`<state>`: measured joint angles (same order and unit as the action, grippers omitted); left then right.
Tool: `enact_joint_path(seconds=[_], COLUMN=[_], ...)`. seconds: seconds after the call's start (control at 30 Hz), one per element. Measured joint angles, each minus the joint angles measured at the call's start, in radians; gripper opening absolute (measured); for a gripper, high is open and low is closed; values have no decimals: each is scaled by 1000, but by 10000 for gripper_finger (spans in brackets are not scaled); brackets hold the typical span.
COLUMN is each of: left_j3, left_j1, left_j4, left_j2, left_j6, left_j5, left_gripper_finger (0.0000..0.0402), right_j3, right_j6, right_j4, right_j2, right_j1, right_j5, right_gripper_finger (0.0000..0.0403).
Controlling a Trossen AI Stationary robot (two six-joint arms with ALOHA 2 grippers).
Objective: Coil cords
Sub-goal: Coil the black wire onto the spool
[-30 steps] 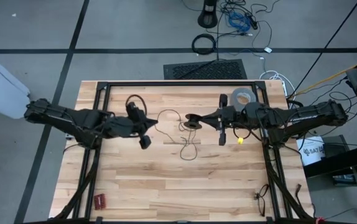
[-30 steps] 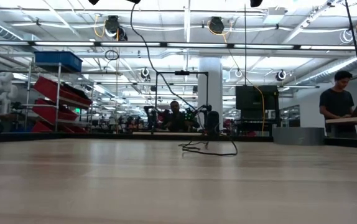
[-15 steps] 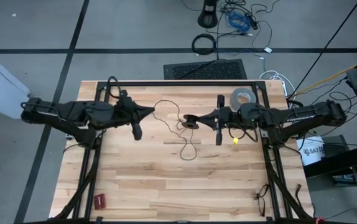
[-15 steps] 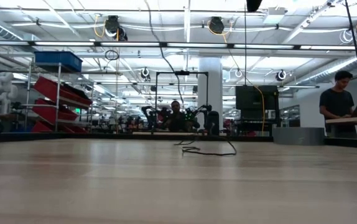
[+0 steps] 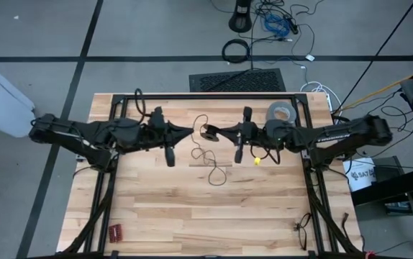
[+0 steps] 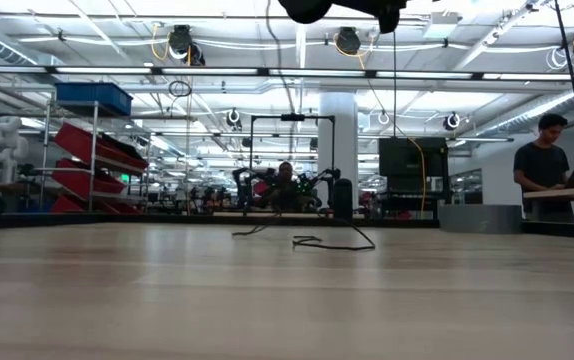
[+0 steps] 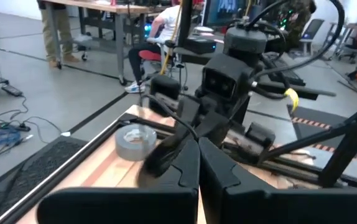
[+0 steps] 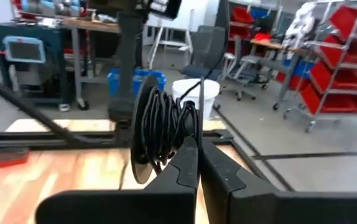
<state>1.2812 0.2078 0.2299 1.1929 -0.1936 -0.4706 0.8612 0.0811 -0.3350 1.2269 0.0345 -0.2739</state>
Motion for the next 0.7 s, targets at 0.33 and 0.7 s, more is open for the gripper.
enact_joint_path(seconds=[0.33,0.7], left_j3=[0,0], left_j1=[1,1], left_j4=[-254,-325], left_j2=[143,312], left_j6=[36,42], left_j5=[99,165], left_gripper_finger=[1,1], right_j3=[0,0], right_j6=[47,64], right_j4=[-176,-193], right_j2=[67,66], right_j1=[-7,-21], right_j5=[-66,-69], right_gripper_finger=[0,0])
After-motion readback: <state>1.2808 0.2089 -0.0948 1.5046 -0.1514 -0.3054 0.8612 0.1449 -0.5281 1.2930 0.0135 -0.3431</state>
